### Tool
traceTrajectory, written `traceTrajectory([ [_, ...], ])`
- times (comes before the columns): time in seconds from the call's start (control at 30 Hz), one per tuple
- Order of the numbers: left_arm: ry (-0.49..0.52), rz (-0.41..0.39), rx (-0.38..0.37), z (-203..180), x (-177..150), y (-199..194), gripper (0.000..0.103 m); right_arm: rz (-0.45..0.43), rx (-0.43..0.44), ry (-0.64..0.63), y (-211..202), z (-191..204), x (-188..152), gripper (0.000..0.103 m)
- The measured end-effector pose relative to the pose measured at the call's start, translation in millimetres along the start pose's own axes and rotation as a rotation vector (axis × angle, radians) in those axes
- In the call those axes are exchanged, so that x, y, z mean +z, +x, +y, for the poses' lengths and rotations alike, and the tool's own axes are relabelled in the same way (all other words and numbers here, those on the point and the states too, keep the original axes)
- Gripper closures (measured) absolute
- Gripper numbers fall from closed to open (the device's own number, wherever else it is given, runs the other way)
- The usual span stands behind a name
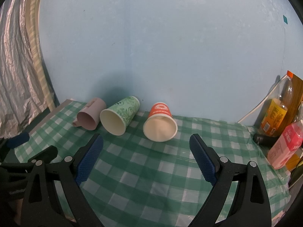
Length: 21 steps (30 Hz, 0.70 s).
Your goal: Flip cup upside down
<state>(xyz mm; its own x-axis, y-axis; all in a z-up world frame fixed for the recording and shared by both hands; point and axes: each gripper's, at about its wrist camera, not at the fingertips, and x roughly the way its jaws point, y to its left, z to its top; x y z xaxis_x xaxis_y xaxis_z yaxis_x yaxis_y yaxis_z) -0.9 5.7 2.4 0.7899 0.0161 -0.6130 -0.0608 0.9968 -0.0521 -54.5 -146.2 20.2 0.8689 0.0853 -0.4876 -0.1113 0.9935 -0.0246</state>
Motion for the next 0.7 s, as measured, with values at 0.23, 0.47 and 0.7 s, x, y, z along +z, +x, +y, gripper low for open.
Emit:
traceTrajectory([
  [0.23,0.003,-0.001,0.001,-0.2,1.6,0.8,0.008,0.002,0.001,0.0,-0.2,-0.7,-0.8,0.012],
  [0.47,0.002,0.016,-0.004,-0.9,0.2,3.2,0.008,0.003,0.003,0.0,-0.9,-0.8,-1.2,0.012],
  [0.7,0.01,0.003,-0.003,-3.9,-1.9,2.6,0.008,0.008,0.0,0.0,0.3,-0.3,-1.3,0.012],
])
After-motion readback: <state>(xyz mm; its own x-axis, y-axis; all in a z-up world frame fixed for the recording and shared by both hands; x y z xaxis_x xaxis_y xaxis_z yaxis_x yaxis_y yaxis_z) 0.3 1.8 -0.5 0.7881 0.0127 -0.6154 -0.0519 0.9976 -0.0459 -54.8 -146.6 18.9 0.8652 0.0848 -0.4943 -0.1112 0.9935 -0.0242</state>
